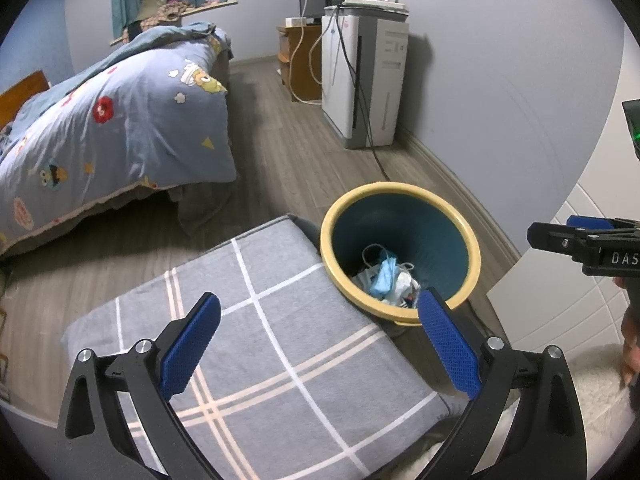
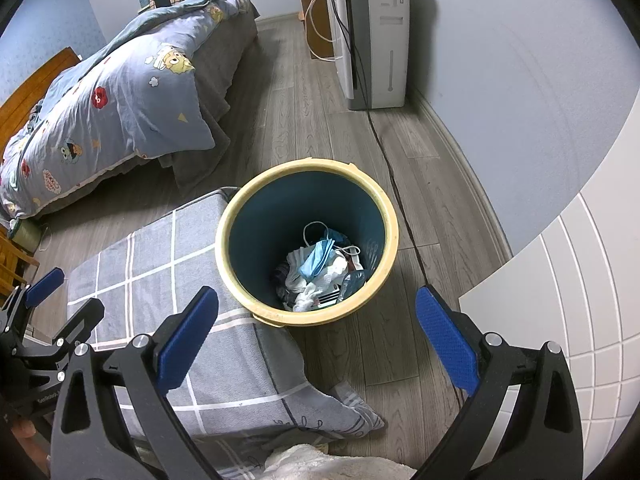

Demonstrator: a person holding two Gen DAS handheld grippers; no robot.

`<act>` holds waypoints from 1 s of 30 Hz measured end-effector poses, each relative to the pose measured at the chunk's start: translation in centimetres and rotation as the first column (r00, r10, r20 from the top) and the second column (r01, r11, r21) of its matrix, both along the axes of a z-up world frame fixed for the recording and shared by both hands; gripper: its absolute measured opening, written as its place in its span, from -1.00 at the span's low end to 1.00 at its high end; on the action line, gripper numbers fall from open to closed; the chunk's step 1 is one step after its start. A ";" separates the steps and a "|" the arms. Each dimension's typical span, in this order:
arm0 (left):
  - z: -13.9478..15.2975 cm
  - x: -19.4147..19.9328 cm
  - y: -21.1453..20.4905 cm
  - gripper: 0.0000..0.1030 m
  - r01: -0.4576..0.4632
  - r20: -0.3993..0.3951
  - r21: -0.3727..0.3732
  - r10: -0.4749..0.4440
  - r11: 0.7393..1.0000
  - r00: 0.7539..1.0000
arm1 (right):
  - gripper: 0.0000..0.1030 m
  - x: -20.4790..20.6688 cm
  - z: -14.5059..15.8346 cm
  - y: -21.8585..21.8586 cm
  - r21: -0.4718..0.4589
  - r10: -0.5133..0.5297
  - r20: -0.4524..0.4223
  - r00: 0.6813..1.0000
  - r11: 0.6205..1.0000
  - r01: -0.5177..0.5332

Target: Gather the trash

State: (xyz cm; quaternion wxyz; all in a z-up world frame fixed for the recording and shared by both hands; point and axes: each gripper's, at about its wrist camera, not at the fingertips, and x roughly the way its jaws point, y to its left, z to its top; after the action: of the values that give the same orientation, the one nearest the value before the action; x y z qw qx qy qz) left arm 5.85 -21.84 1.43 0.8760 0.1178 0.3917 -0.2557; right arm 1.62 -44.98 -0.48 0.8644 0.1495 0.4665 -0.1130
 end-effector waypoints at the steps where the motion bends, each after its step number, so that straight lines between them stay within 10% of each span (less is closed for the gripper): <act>1: 0.0 0.0 0.0 0.90 0.000 -0.001 0.000 0.000 1.000 1.000 | 0.89 0.0 0.0 0.0 0.000 0.000 0.001 1.000 1.000 0.000; 30: 0.9 -0.1 1.6 0.90 0.004 0.011 0.013 -0.004 1.000 1.000 | 0.89 0.6 -1.2 0.1 0.086 -0.070 -0.053 0.996 0.993 0.075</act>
State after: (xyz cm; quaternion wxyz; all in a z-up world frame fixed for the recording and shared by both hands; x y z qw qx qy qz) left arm 5.74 -20.28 2.33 0.8768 0.1258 0.3883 -0.2543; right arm 2.21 -44.87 -1.71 0.8404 0.2015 0.4868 -0.1273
